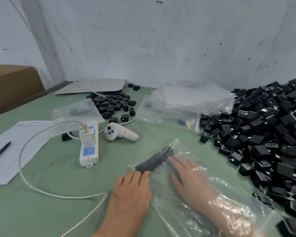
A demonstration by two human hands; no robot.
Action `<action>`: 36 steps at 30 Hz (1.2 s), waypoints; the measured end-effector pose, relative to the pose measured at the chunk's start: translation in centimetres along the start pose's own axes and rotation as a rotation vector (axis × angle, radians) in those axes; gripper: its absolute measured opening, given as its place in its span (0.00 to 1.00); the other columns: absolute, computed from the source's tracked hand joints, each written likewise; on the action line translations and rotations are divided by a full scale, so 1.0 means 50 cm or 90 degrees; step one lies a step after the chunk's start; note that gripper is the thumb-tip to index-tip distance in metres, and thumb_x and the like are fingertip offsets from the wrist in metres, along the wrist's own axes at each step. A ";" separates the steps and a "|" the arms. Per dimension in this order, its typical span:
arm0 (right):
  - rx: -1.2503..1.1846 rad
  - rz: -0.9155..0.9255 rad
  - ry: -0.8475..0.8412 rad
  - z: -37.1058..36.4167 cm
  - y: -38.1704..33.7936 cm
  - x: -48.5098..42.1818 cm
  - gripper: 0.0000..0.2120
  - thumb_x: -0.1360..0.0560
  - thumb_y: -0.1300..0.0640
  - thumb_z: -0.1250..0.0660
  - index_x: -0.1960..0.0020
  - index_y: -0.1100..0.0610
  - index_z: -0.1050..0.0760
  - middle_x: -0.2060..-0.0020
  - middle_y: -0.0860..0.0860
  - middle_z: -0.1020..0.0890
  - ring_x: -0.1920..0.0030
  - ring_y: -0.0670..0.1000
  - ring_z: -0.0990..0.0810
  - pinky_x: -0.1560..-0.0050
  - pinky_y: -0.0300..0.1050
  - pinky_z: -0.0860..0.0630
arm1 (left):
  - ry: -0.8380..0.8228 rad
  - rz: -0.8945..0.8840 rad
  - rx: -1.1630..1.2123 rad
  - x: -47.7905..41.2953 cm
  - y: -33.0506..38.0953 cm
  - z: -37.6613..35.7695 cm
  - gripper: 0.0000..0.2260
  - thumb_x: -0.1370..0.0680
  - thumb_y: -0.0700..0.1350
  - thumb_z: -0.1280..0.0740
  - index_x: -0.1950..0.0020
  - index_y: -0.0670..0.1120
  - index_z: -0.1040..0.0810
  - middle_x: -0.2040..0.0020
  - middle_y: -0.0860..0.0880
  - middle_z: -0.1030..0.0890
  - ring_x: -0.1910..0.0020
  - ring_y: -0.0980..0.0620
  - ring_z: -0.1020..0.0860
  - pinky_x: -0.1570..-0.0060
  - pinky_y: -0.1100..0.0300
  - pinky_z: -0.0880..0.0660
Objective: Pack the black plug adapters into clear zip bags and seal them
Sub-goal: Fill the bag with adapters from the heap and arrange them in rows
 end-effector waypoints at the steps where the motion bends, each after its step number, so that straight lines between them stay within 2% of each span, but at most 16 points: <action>1: -0.009 0.009 -0.012 0.004 -0.004 0.001 0.25 0.16 0.48 0.47 0.20 0.48 0.43 0.23 0.42 0.38 0.26 0.46 0.39 0.29 0.35 0.48 | -0.007 0.002 0.003 0.000 0.000 0.000 0.18 0.28 0.47 0.43 0.53 0.45 0.14 0.67 0.50 0.22 0.69 0.47 0.22 0.61 0.54 0.37; 6: 0.003 0.059 -0.027 -0.004 -0.016 0.017 0.26 0.16 0.44 0.51 0.19 0.47 0.45 0.22 0.41 0.40 0.24 0.44 0.44 0.27 0.36 0.57 | -0.068 0.055 0.038 -0.004 0.005 0.016 0.16 0.28 0.48 0.45 0.58 0.46 0.17 0.65 0.48 0.22 0.67 0.46 0.22 0.67 0.53 0.24; 9: -0.019 0.070 0.018 0.010 -0.022 0.026 0.24 0.19 0.47 0.51 0.27 0.49 0.30 0.30 0.44 0.28 0.31 0.48 0.31 0.26 0.43 0.41 | -0.098 0.080 0.046 -0.008 0.008 0.024 0.16 0.29 0.49 0.45 0.61 0.46 0.18 0.64 0.47 0.23 0.67 0.46 0.22 0.69 0.53 0.24; 11: 0.001 0.125 0.044 0.024 -0.034 0.027 0.20 0.22 0.49 0.46 0.38 0.51 0.21 0.41 0.46 0.20 0.42 0.50 0.21 0.38 0.46 0.24 | -0.105 0.066 0.059 -0.005 0.007 0.022 0.16 0.29 0.48 0.45 0.59 0.46 0.17 0.62 0.47 0.21 0.66 0.46 0.21 0.68 0.54 0.23; 12: 0.021 0.162 0.046 0.029 -0.040 0.027 0.17 0.23 0.51 0.44 0.42 0.50 0.19 0.45 0.45 0.18 0.46 0.50 0.19 0.44 0.46 0.21 | -0.107 0.050 0.074 -0.003 0.007 0.022 0.17 0.30 0.47 0.44 0.57 0.46 0.16 0.60 0.48 0.20 0.64 0.47 0.20 0.67 0.55 0.22; 14: 0.014 0.210 0.009 0.032 -0.046 0.027 0.16 0.24 0.53 0.41 0.41 0.49 0.20 0.44 0.45 0.18 0.45 0.50 0.19 0.46 0.46 0.20 | -0.111 0.002 0.103 0.000 0.009 0.020 0.19 0.32 0.45 0.44 0.52 0.47 0.14 0.54 0.49 0.17 0.58 0.49 0.17 0.62 0.57 0.22; 18: -0.008 0.230 -0.019 0.031 -0.045 0.018 0.18 0.21 0.50 0.40 0.34 0.50 0.23 0.35 0.47 0.21 0.36 0.52 0.22 0.35 0.51 0.24 | -0.125 -0.060 0.146 -0.001 0.010 0.016 0.22 0.33 0.43 0.44 0.49 0.46 0.14 0.50 0.50 0.15 0.53 0.50 0.15 0.50 0.58 0.30; 22: 0.022 0.216 -0.085 0.023 -0.044 0.011 0.21 0.16 0.45 0.48 0.25 0.46 0.33 0.24 0.44 0.33 0.24 0.48 0.36 0.23 0.50 0.41 | -0.162 -0.058 0.153 0.000 0.008 0.014 0.22 0.32 0.45 0.44 0.50 0.45 0.13 0.51 0.49 0.14 0.54 0.51 0.15 0.50 0.57 0.28; 23: 0.029 0.227 -0.063 0.024 -0.039 0.018 0.21 0.16 0.45 0.49 0.25 0.45 0.34 0.25 0.44 0.33 0.24 0.48 0.36 0.23 0.50 0.41 | -0.165 -0.057 0.154 -0.001 0.007 0.012 0.22 0.33 0.45 0.45 0.51 0.45 0.13 0.51 0.49 0.14 0.55 0.51 0.15 0.51 0.57 0.27; 25: 0.068 0.250 -0.018 0.034 -0.031 0.044 0.20 0.16 0.45 0.52 0.32 0.44 0.28 0.32 0.44 0.24 0.31 0.48 0.25 0.30 0.48 0.30 | -0.162 -0.061 0.158 -0.001 0.004 0.010 0.22 0.34 0.46 0.45 0.52 0.45 0.13 0.52 0.48 0.14 0.56 0.50 0.15 0.53 0.57 0.28; 27: 0.077 0.230 -0.023 0.046 -0.019 0.086 0.21 0.16 0.45 0.55 0.37 0.43 0.26 0.38 0.46 0.19 0.37 0.49 0.19 0.37 0.45 0.25 | -0.146 -0.070 0.157 -0.006 0.000 0.008 0.22 0.34 0.46 0.45 0.53 0.46 0.13 0.53 0.48 0.14 0.57 0.50 0.15 0.59 0.60 0.23; 29: 0.045 0.193 -0.100 0.062 0.003 0.145 0.18 0.17 0.43 0.54 0.35 0.42 0.30 0.38 0.42 0.19 0.37 0.43 0.21 0.35 0.39 0.27 | -0.136 -0.071 0.152 -0.011 -0.001 0.007 0.22 0.34 0.47 0.45 0.53 0.45 0.14 0.53 0.47 0.15 0.58 0.49 0.15 0.63 0.57 0.20; 31: -0.162 0.144 -0.195 0.116 0.022 0.201 0.17 0.18 0.38 0.49 0.34 0.37 0.28 0.39 0.33 0.22 0.36 0.32 0.28 0.31 0.32 0.34 | -0.123 -0.062 0.141 -0.016 0.002 0.007 0.22 0.33 0.46 0.45 0.53 0.45 0.14 0.53 0.46 0.15 0.58 0.47 0.15 0.64 0.54 0.20; 33: -0.465 0.038 -0.289 0.184 0.045 0.232 0.15 0.21 0.38 0.39 0.39 0.39 0.21 0.44 0.35 0.19 0.41 0.35 0.23 0.37 0.32 0.31 | -0.118 -0.059 0.134 -0.021 0.006 0.006 0.21 0.32 0.46 0.46 0.53 0.44 0.14 0.52 0.45 0.15 0.58 0.47 0.15 0.65 0.53 0.19; 34: -0.581 -0.004 -0.275 0.218 0.057 0.239 0.12 0.21 0.42 0.35 0.43 0.44 0.18 0.48 0.42 0.16 0.47 0.40 0.19 0.42 0.36 0.27 | -0.121 -0.059 0.136 -0.024 0.006 0.007 0.21 0.32 0.46 0.46 0.53 0.43 0.14 0.52 0.45 0.15 0.58 0.47 0.15 0.65 0.53 0.19; 36: -0.598 -0.085 -0.086 0.262 0.101 0.235 0.08 0.22 0.50 0.35 0.53 0.49 0.17 0.59 0.51 0.15 0.60 0.47 0.20 0.53 0.46 0.25 | -0.127 -0.064 0.133 -0.031 -0.001 0.006 0.21 0.30 0.47 0.45 0.52 0.43 0.14 0.52 0.44 0.15 0.58 0.47 0.14 0.64 0.52 0.18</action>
Point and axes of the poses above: each hand's wrist, its own x-axis away from the middle knuckle, its own z-axis out of the back of the hand, y = z × x, the point moved 2 cm from there along -x, towards the middle knuckle
